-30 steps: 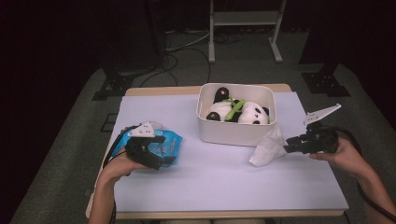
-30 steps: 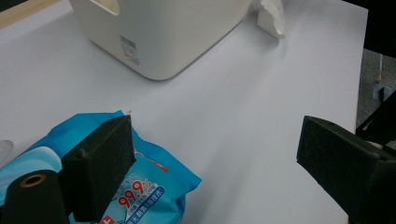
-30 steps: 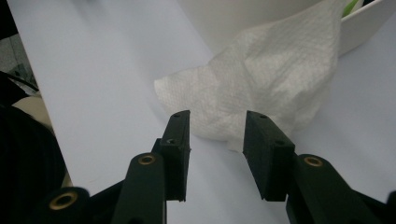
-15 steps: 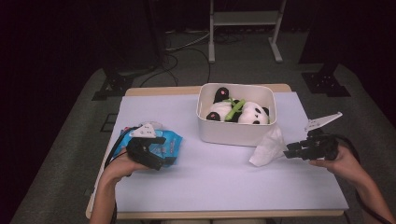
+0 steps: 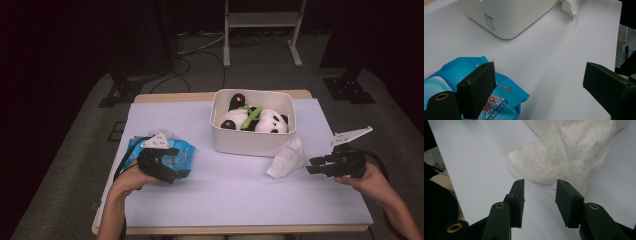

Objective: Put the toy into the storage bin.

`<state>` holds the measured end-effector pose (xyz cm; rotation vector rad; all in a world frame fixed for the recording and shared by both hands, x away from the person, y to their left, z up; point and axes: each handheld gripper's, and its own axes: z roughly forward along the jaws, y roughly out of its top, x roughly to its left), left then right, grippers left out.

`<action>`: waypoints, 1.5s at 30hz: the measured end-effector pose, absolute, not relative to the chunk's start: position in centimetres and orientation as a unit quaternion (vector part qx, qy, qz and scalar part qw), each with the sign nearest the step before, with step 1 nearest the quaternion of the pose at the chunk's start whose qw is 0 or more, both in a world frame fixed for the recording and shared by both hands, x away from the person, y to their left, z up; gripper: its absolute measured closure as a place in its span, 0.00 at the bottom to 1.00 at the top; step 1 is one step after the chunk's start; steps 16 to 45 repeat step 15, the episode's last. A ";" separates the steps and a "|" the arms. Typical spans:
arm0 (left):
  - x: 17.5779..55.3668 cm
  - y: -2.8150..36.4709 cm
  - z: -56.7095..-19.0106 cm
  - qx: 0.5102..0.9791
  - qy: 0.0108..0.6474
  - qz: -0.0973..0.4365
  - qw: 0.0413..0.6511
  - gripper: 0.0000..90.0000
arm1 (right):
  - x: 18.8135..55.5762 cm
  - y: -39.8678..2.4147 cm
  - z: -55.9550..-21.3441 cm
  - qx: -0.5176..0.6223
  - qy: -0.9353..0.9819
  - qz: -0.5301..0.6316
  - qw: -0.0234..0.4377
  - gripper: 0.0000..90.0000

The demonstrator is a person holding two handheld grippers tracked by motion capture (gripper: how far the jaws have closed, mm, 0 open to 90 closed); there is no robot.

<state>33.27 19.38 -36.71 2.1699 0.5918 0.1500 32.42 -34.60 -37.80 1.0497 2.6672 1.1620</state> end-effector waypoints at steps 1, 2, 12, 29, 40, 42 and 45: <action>33.3 19.3 -36.7 0.869 0.238 0.059 0.430 0.11 | 32.4 -34.6 -37.9 0.339 0.862 0.375 0.025 0.64; 33.3 19.3 -36.8 0.870 0.237 0.059 0.428 0.11 | 32.3 -34.6 -37.9 0.339 0.862 0.376 0.024 0.64; 33.2 19.2 -36.8 0.872 0.235 0.057 0.426 0.11 | 31.8 -34.6 -38.5 0.341 0.858 0.384 0.019 0.63; 33.2 19.2 -36.7 0.872 0.234 0.057 0.427 0.11 | 31.7 -34.7 -38.6 0.341 0.857 0.386 0.017 0.63; 33.2 19.2 -36.7 0.872 0.234 0.057 0.427 0.11 | 31.7 -34.7 -38.6 0.341 0.857 0.386 0.017 0.63; 33.2 19.2 -36.7 0.872 0.234 0.057 0.427 0.11 | 31.7 -34.7 -38.6 0.341 0.857 0.386 0.017 0.63; 33.2 19.2 -36.7 0.872 0.234 0.057 0.427 0.11 | 31.7 -34.7 -38.6 0.341 0.857 0.386 0.017 0.63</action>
